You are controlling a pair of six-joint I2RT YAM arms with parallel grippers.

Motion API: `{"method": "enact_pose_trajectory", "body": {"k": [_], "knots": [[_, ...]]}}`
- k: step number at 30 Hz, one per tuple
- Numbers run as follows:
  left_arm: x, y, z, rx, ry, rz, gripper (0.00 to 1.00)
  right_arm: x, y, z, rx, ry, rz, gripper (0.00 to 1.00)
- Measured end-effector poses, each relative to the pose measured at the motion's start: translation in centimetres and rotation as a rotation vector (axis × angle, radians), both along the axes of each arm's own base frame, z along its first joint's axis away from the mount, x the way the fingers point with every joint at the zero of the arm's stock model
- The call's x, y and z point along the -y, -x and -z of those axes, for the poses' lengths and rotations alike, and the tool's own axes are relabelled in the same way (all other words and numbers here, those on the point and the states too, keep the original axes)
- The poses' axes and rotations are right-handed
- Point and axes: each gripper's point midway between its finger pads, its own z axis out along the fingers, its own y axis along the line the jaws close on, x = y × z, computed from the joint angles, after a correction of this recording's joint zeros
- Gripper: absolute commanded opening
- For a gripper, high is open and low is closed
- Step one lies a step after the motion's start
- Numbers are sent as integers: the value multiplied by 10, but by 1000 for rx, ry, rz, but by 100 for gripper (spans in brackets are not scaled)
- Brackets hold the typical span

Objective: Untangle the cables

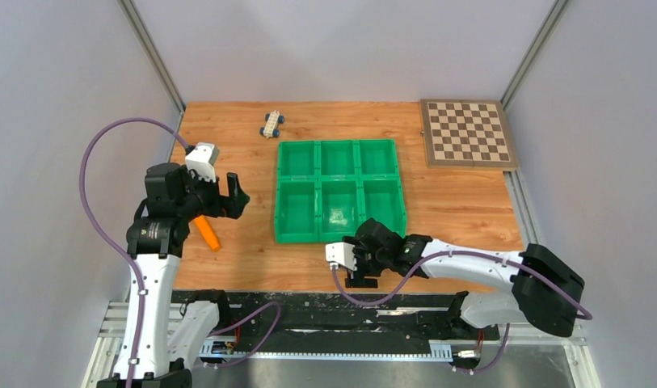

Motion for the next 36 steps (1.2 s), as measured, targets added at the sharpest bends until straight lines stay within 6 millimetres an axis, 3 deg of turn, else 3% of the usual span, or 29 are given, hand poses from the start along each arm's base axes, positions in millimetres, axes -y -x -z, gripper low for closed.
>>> {"method": "enact_pose_trajectory", "body": {"k": [2, 4, 5, 7, 8, 12, 14, 16, 19, 22, 25, 29, 33, 36], "knots": [[-1, 0, 0, 1, -1, -3, 100, 0, -5, 12, 28, 23, 15, 62], [-1, 0, -1, 4, -3, -2, 100, 0, -9, 20, 46, 43, 32, 48], [-1, 0, -1, 7, -8, 0, 100, -1, -12, 22, 55, 48, 41, 38], [-2, 0, -1, 16, -22, 10, 100, -2, -16, 22, 71, 45, 58, 9], [-2, 1, -2, 21, -27, 19, 100, -2, -17, 22, 74, 44, 64, 1], [6, 1, -5, 54, -44, 100, 100, 1, -14, 14, 55, 45, 78, 0], [15, 4, -8, 77, -47, 179, 100, 1, -13, -5, 31, 13, 82, 0], [27, 8, -10, 94, -40, 283, 100, -1, -20, -43, 22, -81, 104, 0], [51, 14, -18, 118, -20, 442, 100, -4, -45, -132, 85, -295, 158, 0], [82, 23, -23, 141, 9, 623, 100, 5, -65, -223, 173, -485, 194, 0], [117, 32, -29, 186, 21, 809, 100, 29, -73, -263, 204, -570, 249, 0], [164, 31, -41, 263, 23, 1009, 100, 68, -86, -257, 110, -571, 400, 0], [221, 10, -50, 346, 36, 1153, 99, 103, -101, -233, -68, -564, 576, 0], [271, -12, -51, 382, 79, 1231, 97, 112, -100, -222, -179, -565, 638, 0]]}}
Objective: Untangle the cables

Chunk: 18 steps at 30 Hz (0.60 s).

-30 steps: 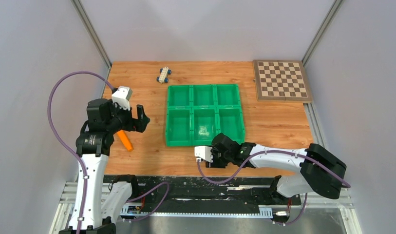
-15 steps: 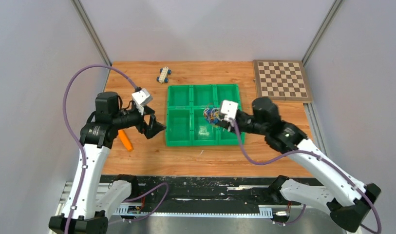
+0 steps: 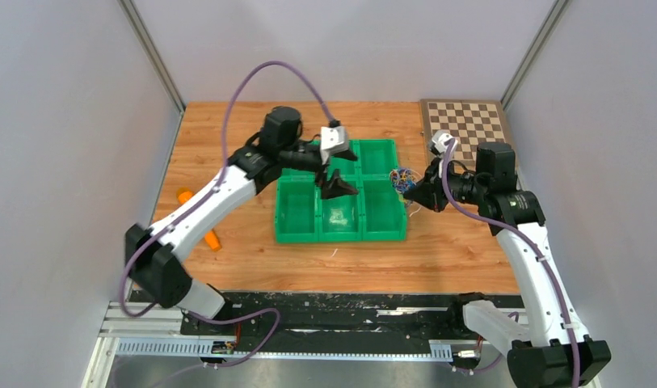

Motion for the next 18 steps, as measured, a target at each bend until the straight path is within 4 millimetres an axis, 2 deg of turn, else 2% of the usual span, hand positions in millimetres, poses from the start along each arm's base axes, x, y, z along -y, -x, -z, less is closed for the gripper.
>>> {"method": "enact_pose_trajectory", "body": {"k": [5, 6, 10, 13, 16, 18], "knots": [[76, -27, 19, -21, 42, 98, 95, 10, 7, 4, -71, -26, 19, 0], [88, -28, 24, -27, 46, 114, 95, 15, 5, 3, -80, -25, 33, 0], [131, -25, 37, -42, 67, 182, 81, 37, -6, -2, -112, -28, 77, 4], [151, -17, 36, -44, 88, 225, 71, 45, -12, -3, -126, -35, 68, 6], [165, -13, 28, -32, 114, 243, 59, 44, -6, 1, -156, -40, 27, 8], [168, -10, 27, -44, 118, 250, 38, 44, -2, 2, -154, -39, 9, 10]]}}
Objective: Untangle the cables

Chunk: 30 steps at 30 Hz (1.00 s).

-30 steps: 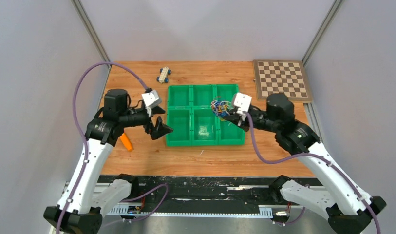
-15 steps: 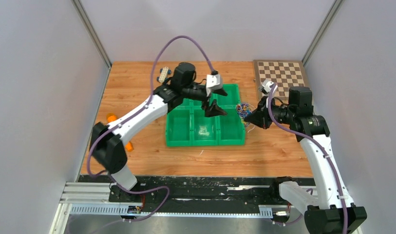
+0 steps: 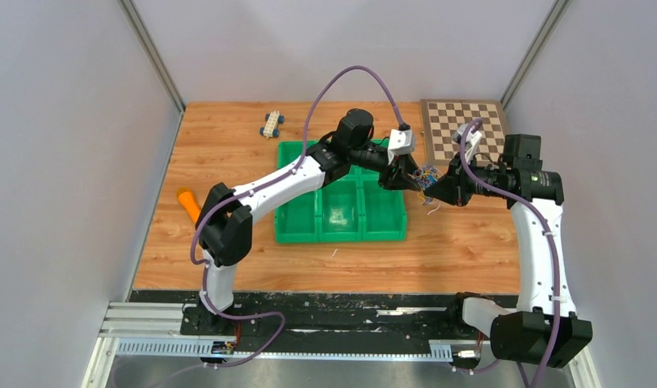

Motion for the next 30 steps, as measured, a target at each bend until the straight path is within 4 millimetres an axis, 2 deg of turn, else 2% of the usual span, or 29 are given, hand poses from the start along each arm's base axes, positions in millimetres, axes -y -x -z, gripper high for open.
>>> {"method": "enact_pose_trajectory", "body": {"k": [1, 3, 4, 5, 8, 16, 19, 20, 21, 22, 26, 30], "knots": [[1, 1, 0, -6, 0, 6, 18, 2, 0, -1, 11, 2, 1, 11], [5, 5, 0, -19, -2, 23, 2, 8, -3, -1, 24, 11, 16, 13], [6, 5, 0, -18, -4, 22, 0, 12, -4, -1, 24, 13, 28, 14], [6, 5, -1, -19, -4, 19, 0, 16, -4, -1, 19, 11, 43, 14], [9, 2, -2, -4, 4, 3, 0, 30, -8, -4, 2, -2, 89, 0], [2, -16, 2, -10, 5, -91, 0, 100, -32, -12, -106, -170, 320, 0], [0, -19, 1, -18, 8, -109, 0, 114, -34, -11, -165, -241, 369, 0], [-3, -18, 3, -32, -5, -115, 0, 123, -35, -7, -170, -230, 393, 0], [-10, -20, 6, -50, -23, -127, 0, 141, -39, -2, -159, -199, 436, 0], [-24, -30, 10, -69, -44, -165, 0, 159, -40, 5, -173, -194, 489, 0], [-50, -47, 10, -104, -69, -231, 0, 185, -42, 24, -190, -113, 542, 0], [-61, -55, 6, -135, -69, -258, 0, 185, -40, 33, -203, -115, 537, 0]]}}
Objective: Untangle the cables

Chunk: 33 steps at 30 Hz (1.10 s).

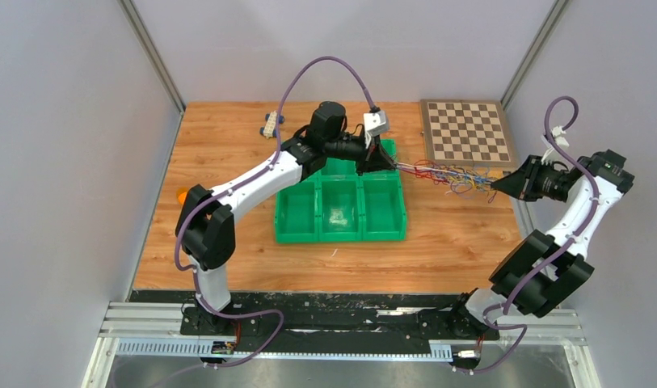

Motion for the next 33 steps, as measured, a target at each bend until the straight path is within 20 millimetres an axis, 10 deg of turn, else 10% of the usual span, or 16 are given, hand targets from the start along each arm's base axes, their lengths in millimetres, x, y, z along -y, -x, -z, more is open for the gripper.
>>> {"method": "enact_pose_trajectory", "body": {"k": [6, 8, 12, 18, 22, 27, 33], "knots": [[-1, 5, -4, -39, 4, -7, 0, 9, 5, 21, -56, 57, 10, 0], [-12, 4, -7, -65, -3, -34, 0, 39, 7, 42, -90, 182, 46, 0], [-60, -33, -37, -53, 29, -168, 0, 106, 17, 83, -173, 364, 153, 0], [-95, -55, -93, 14, 110, -261, 0, 116, 20, 103, -207, 421, 149, 0], [-88, -39, -119, 24, 158, -220, 0, 95, 14, 92, -159, 377, 75, 6], [-84, -31, -133, 18, 183, -194, 0, 50, -6, 54, -48, 289, -36, 99], [-69, -14, -140, 22, 192, -138, 0, -50, -33, -46, 251, 207, -261, 100]]}}
